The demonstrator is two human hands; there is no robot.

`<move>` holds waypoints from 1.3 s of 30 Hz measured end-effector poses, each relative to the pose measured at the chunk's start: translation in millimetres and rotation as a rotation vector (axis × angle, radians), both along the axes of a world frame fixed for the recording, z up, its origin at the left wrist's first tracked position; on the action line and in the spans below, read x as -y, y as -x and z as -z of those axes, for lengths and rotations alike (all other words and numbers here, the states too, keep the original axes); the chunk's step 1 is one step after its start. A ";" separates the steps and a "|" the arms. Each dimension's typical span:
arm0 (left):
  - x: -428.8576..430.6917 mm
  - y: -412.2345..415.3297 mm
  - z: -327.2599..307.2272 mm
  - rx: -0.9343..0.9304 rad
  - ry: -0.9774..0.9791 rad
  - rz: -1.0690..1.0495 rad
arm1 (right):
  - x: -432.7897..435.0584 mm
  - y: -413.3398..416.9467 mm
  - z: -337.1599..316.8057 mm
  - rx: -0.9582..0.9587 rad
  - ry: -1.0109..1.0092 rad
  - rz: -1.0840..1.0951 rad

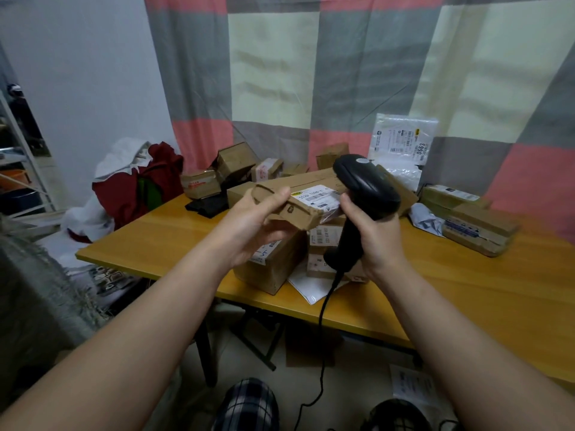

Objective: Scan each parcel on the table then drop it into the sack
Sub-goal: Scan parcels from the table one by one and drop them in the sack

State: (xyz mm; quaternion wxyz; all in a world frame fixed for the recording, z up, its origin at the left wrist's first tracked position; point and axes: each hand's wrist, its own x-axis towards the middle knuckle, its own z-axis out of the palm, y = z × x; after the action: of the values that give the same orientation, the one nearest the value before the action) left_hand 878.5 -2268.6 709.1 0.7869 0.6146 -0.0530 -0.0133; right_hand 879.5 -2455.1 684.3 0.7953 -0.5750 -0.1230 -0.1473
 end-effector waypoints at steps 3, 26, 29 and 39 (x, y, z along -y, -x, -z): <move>-4.6 -7.3 4.0 0.036 0.046 -0.102 | -5.0 0.2 3.8 0.006 0.092 0.019; -38.1 -32.8 19.5 0.321 -0.525 -0.413 | -17.6 1.9 24.3 0.019 0.608 0.231; -39.7 -36.0 22.5 0.318 -0.538 -0.432 | -20.6 3.1 23.2 0.005 0.614 0.240; -41.7 -34.2 23.3 0.339 -0.531 -0.462 | -24.0 9.7 19.6 -0.024 0.662 0.232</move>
State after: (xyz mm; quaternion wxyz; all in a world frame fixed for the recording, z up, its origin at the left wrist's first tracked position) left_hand 912.7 -2226.9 685.8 0.5630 0.7860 -0.0371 0.2527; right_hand 869.8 -2431.2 664.7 0.5451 -0.8135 -0.0888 -0.1821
